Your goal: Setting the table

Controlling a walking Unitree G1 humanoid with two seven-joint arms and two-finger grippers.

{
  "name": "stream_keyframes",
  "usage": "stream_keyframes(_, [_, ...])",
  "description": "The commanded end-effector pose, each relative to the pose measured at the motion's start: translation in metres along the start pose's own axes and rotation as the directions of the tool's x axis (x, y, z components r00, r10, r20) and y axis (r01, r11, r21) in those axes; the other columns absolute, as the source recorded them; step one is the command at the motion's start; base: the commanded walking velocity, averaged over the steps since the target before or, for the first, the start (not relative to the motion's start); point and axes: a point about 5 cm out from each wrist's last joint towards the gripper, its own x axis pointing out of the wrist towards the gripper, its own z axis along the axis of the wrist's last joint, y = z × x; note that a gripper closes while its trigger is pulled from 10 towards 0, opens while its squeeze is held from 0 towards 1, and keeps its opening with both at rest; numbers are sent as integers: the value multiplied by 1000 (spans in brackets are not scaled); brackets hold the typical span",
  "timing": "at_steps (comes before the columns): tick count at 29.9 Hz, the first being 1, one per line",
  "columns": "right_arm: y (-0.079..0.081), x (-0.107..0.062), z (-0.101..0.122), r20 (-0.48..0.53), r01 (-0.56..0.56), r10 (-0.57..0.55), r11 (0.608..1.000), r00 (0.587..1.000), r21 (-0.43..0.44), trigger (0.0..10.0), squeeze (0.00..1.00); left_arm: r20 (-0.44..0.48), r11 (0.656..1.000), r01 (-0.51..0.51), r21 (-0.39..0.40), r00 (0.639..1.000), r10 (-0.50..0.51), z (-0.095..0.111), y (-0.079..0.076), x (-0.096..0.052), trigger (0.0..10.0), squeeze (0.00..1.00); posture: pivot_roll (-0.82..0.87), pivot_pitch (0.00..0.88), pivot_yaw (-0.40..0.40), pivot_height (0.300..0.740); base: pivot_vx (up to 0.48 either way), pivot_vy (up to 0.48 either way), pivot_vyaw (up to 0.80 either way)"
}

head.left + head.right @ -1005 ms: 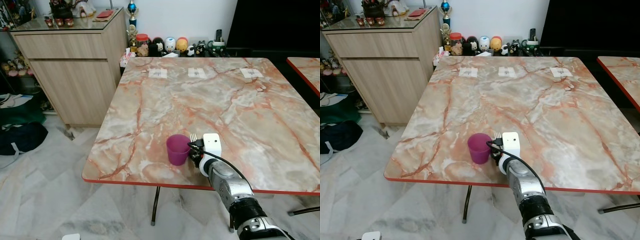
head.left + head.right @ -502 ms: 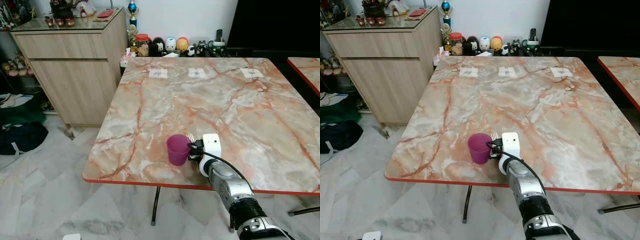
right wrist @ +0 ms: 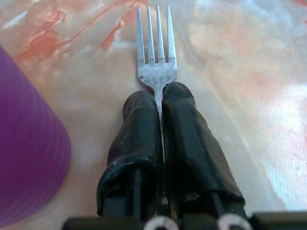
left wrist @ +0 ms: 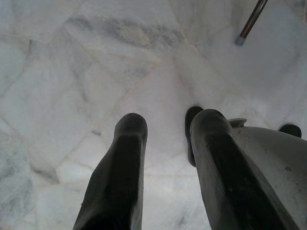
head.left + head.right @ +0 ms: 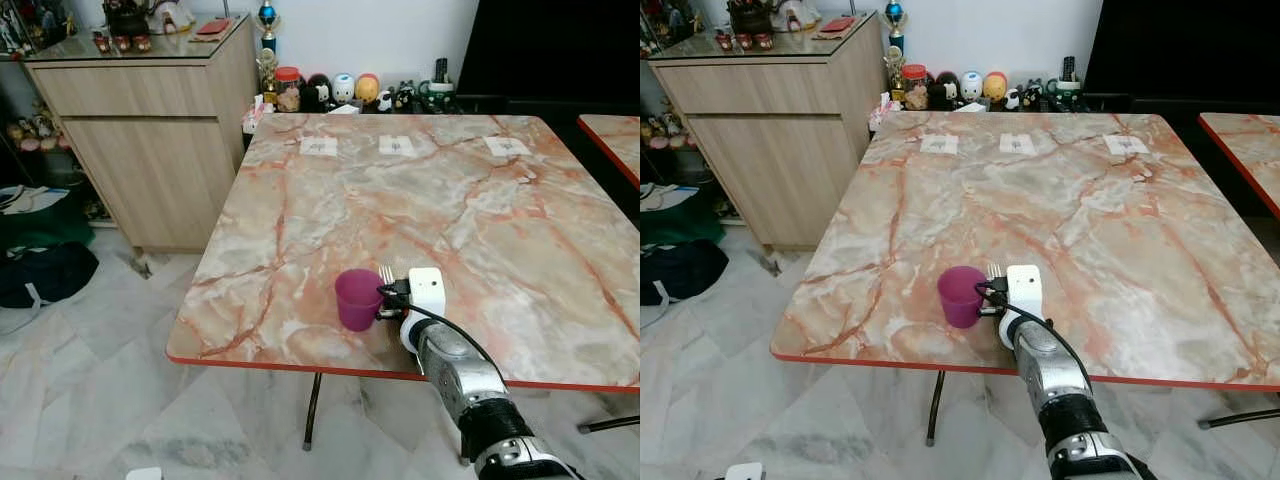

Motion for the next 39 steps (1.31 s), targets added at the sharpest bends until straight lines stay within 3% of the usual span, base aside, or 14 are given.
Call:
stream_keyframes(1, [-2, -2, 0, 26, 17, -17, 1000, 1000, 4, 8196, 0, -19, 1000, -1, -13, 1000, 1, -4, -1, -1, 10000, 0, -15, 0, 8, 740, 0, 0, 0])
stream_keyframes(2, [-3, -4, 3, 62, 30, -31, 999, 998, 10, 10000, 0, -20, 1000, -1, -13, 1000, 1, -5, -1, -1, 10000, 0, -15, 0, 7, 740, 0, 0, 0])
stream_keyframes(4, [-5, -6, 9, 117, 50, -50, 999, 992, -3, 10000, 0, -19, 1000, -1, -13, 1000, 1, -5, -1, -1, 10000, 0, -15, 0, 5, 740, 0, 0, 0])
stream_keyframes(5, [-6, -10, 19, 190, 64, -62, 998, 980, -4, 10000, 0, -18, 1000, -4, -14, 1000, 4, -5, -1, -1, 10000, 0, -17, 0, 6, 740, 0, 0, 0])
stream_keyframes(6, [-6, -10, 19, 190, 64, -62, 998, 980, -4, 10000, 0, -18, 1000, -4, -14, 1000, 4, -5, -1, -1, 10000, 0, -17, 0, 6, 740, 0, 0, 0])
stream_keyframes(10, [-9, -23, 40, 362, 92, -84, 996, 928, -5, 10000, 0, -16, 1000, -5, -14, 1000, 5, -5, -2, -1, 10000, 0, -20, 0, 4, 740, 0, 0, 0])
stream_keyframes(15, [-15, -38, 54, 471, 124, -108, 992, 875, -4, 10000, 0, -18, 1000, -5, 6, 1000, 5, -5, -2, -1, 10000, 0, -30, 0, 0, 740, 0, 0, 0])
stream_keyframes(23, [-19, -44, 64, 532, 162, -158, 986, 832, 40, 10000, 0, -16, 1000, -1, 17, 1000, 1, -5, -3, -1, 10000, 0, -29, 0, -2, 740, 0, -383, 0])
stream_keyframes(31, [-16, -45, 65, 539, 145, -144, 989, 830, 40, 10000, 0, -20, 1000, -4, 21, 1000, 4, -5, -3, -1, 10000, 0, -30, 0, -3, 740, 0, -479, -527])
stream_keyframes(39, [-10, -46, 66, 549, 134, -133, 990, 825, 37, 10000, 0, -24, 1000, -6, 29, 1000, 7, -5, -2, 0, 10000, 0, -31, 0, 0, 740, 0, -474, 0])
